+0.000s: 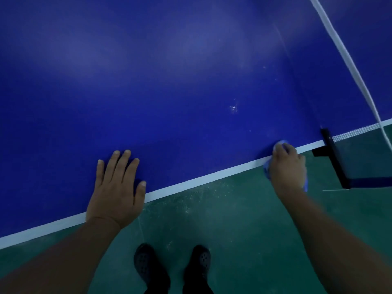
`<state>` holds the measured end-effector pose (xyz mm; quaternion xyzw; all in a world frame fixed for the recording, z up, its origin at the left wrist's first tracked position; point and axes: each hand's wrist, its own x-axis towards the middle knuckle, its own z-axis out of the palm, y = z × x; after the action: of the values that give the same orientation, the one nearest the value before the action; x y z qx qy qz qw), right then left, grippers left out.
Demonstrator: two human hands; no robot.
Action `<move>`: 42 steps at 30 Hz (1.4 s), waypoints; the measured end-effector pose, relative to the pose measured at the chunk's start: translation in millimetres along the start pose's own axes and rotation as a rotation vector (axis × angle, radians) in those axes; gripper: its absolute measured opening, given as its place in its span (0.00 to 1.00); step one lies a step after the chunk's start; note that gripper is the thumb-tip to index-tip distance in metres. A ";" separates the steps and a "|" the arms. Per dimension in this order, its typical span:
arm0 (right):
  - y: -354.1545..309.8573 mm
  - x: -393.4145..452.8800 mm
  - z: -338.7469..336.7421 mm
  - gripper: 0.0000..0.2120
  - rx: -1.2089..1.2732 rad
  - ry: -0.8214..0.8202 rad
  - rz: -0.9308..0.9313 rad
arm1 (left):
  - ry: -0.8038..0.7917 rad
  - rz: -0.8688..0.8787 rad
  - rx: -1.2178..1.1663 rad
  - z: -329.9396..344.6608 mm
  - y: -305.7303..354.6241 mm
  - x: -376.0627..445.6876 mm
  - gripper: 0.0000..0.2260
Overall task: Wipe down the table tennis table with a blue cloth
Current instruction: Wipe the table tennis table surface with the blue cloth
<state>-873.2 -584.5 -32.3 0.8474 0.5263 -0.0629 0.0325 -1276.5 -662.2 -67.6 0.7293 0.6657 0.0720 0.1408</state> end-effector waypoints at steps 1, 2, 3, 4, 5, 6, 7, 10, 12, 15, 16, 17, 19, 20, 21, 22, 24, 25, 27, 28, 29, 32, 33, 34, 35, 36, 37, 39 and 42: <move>-0.6 0.3 -5.7 0.17 0.091 0.048 0.026 | 0.000 0.000 -0.004 0.7 -0.1 0.1 0.29; -10.7 -1.9 -9.5 0.17 0.201 0.090 -0.004 | 0.002 -0.002 -0.006 0.9 -0.8 0.1 0.29; -28.5 -6.5 -12.8 0.19 0.342 0.101 -0.054 | 0.003 -0.002 -0.007 1.0 -1.1 0.5 0.29; -50.7 -11.7 -16.4 0.23 0.494 0.065 -0.093 | 0.003 -0.001 -0.007 1.2 -1.3 0.6 0.29; -74.0 -16.9 -19.5 0.25 0.648 0.003 -0.098 | 0.002 -0.001 -0.006 1.0 -1.0 0.7 0.29; -95.7 -22.4 -22.5 0.23 0.790 -0.078 -0.078 | 0.001 -0.003 -0.004 0.7 -0.7 0.6 0.29; -114.1 -26.5 -24.2 0.18 0.919 -0.194 -0.039 | 0.000 -0.006 -0.003 0.4 -0.6 0.7 0.29; -146.1 -27.8 -29.0 0.08 1.116 -0.654 0.029 | 0.000 -0.014 -0.012 1.1 -1.3 0.6 0.28; -149.4 -19.1 -30.8 0.10 1.027 -0.727 -0.053 | 0.007 -0.013 -0.023 2.2 -2.0 1.1 0.28; -133.7 0.5 -36.9 0.19 0.702 -0.290 -0.073 | 0.014 -0.012 -0.040 2.8 -2.3 0.4 0.28; -128.0 1.7 -38.1 0.19 0.627 -0.095 -0.064 | 0.015 -0.012 -0.040 2.9 -2.4 0.3 0.28; -126.5 -4.6 -36.6 0.18 0.614 0.023 -0.093 | 0.017 -0.012 -0.038 2.9 -2.7 0.1 0.28; -135.4 -29.2 -20.7 0.19 0.548 0.020 -0.268 | 0.010 -0.013 -0.040 2.8 -3.2 0.7 0.28; -142.9 -43.9 -6.0 0.22 0.418 -0.068 -0.364 | 0.007 -0.014 -0.042 2.6 -3.3 0.7 0.28; -148.4 -55.3 10.1 0.26 0.243 -0.162 -0.426 | 0.006 -0.015 -0.040 2.5 -3.6 0.8 0.28; -153.0 -58.4 22.9 0.29 0.081 -0.206 -0.466 | 0.006 -0.016 -0.038 2.7 -3.7 0.7 0.28; -167.3 -38.8 35.2 0.29 -0.036 -0.139 -0.569 | 0.003 -0.020 -0.042 2.8 -3.5 0.2 0.28; -176.4 -26.8 36.4 0.29 -0.046 -0.111 -0.596 | 0.005 -0.023 -0.045 2.7 -3.4 0.2 0.28; -198.5 -22.3 34.7 0.29 -0.028 -0.097 -0.669 | 0.008 -0.033 -0.046 2.6 -3.6 0.9 0.28; -202.1 -33.2 36.3 0.29 -0.039 -0.108 -0.768 | 0.011 -0.039 -0.046 2.3 -3.3 0.2 0.29; -197.4 -49.3 39.7 0.29 -0.077 -0.125 -0.920 | 0.017 -0.042 -0.051 2.4 -3.1 0.0 0.28; -142.6 -73.1 39.2 0.26 -0.159 -0.196 -1.386 | 0.039 -0.029 -0.069 3.1 -3.9 -0.2 0.28; -130.9 -57.6 32.4 0.25 -0.147 -0.210 -1.464 | 0.045 -0.022 -0.070 3.3 -4.3 -0.3 0.28; -128.3 -37.2 26.9 0.24 -0.159 -0.179 -1.492 | 0.053 -0.019 -0.071 3.2 -4.4 -0.8 0.28; -134.3 -16.7 22.7 0.25 -0.171 -0.128 -1.474 | 0.063 -0.016 -0.074 3.1 -4.3 -1.2 0.28; -149.1 0.8 19.0 0.26 -0.170 -0.087 -1.403 | 0.074 -0.013 -0.077 3.2 -4.1 -1.4 0.28; -169.2 14.8 18.1 0.26 -0.155 -0.055 -1.278 | 0.086 -0.011 -0.080 3.6 -3.9 -1.4 0.27; -214.6 20.1 24.4 0.26 -0.076 -0.024 -1.003 | 0.113 -0.010 -0.091 4.3 -3.8 -1.4 0.27; -249.7 -19.2 44.2 0.26 -0.045 -0.028 -0.966 | 0.152 -0.018 -0.077 6.6 -4.1 -1.3 0.27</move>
<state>-1108.5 -496.0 -70.6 0.5043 0.8603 -0.0711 0.0249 -1278.6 -663.9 -75.1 0.7098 0.6777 0.1515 0.1182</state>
